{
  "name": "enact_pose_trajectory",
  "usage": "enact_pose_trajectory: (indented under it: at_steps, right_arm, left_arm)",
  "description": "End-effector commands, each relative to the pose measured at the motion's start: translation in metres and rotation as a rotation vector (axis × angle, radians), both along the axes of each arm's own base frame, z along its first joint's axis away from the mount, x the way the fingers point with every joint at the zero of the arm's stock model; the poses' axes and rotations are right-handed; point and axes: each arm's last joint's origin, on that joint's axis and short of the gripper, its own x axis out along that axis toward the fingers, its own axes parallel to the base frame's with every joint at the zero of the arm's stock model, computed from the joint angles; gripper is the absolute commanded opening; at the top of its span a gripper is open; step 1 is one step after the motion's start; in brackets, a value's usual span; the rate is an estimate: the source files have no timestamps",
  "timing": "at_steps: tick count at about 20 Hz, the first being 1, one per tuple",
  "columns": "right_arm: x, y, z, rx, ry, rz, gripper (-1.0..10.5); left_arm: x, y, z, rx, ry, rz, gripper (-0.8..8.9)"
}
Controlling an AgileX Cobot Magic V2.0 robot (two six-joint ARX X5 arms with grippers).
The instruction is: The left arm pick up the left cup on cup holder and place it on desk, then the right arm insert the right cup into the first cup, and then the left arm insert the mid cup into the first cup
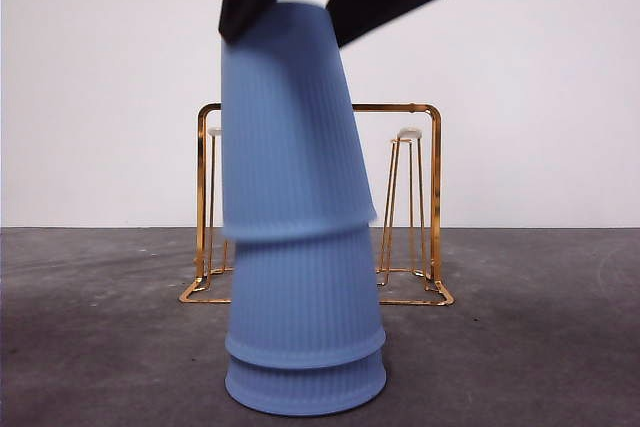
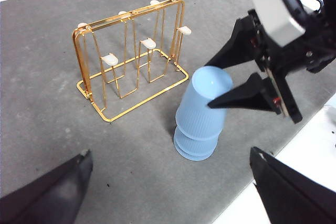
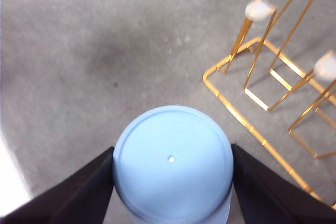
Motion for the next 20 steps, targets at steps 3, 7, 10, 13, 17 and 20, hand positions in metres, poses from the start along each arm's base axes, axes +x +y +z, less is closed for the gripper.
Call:
enact_pose_trajectory:
  at_steps: [3,7,10,13,17,20]
  right_arm:
    - [-0.001,0.001,-0.021,0.000,0.014,-0.038,2.2]
    - [-0.001,0.001,-0.021,0.008,0.011,-0.037,2.4]
    - [-0.001,0.000,-0.019,0.006,-0.012,-0.063,4.5]
    - [-0.004,-0.008,-0.004,0.056,-0.041,-0.070,4.7]
    - [-0.021,-0.040,0.041,0.122,-0.058,-0.082,4.6]
    - [-0.039,-0.077,0.073,0.153,-0.052,-0.130,4.6]
  left_arm:
    - [-0.001,0.001,0.006,-0.023,-0.013,-0.002,4.69]
    - [-0.001,0.001,0.006,-0.023,-0.013,-0.002,4.69]
    - [-0.001,0.001,0.006,-0.023,-0.013,-0.002,4.69]
    - [-0.001,0.001,0.006,-0.023,-0.013,-0.002,4.69]
    - [-0.001,0.001,0.006,-0.024,-0.014,-0.003,4.69]
    - [0.000,0.000,0.007,-0.025,-0.034,-0.010,4.69]
